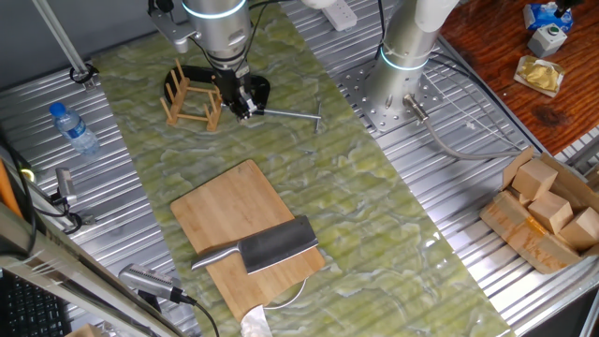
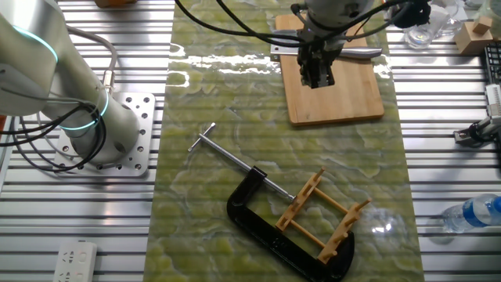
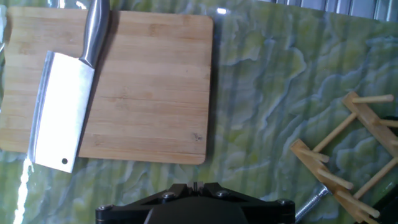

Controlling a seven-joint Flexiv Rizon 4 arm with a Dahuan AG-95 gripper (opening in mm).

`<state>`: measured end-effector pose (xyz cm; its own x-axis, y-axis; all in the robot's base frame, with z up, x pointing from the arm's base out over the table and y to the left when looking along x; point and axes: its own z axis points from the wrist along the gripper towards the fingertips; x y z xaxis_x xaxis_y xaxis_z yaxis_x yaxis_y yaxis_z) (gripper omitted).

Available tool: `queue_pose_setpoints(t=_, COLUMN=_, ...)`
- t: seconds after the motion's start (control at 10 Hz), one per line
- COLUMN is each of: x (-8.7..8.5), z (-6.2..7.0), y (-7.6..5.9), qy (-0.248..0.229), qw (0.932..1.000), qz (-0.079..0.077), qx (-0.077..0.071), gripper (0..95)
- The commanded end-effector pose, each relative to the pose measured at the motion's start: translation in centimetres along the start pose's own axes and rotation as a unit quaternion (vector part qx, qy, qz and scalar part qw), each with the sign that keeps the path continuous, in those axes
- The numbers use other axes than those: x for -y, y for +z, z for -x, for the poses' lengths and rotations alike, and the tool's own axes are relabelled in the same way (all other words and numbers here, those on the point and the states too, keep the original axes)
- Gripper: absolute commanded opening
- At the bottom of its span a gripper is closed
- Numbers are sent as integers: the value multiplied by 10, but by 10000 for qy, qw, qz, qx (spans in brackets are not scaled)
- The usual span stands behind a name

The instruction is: Put the knife on the knife rack

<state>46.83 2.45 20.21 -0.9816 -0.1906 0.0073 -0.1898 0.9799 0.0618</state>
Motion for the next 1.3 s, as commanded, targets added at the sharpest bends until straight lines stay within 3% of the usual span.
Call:
queue_pose_setpoints(t=0.1, x=0, z=-3, y=1, qy=-44, qw=10000, qz=-5, qx=21, gripper=0)
queue_pose_setpoints(t=1.3, x=1, z=-20, y=11, qy=-129, qw=9996, qz=-36, qx=253, gripper=0)
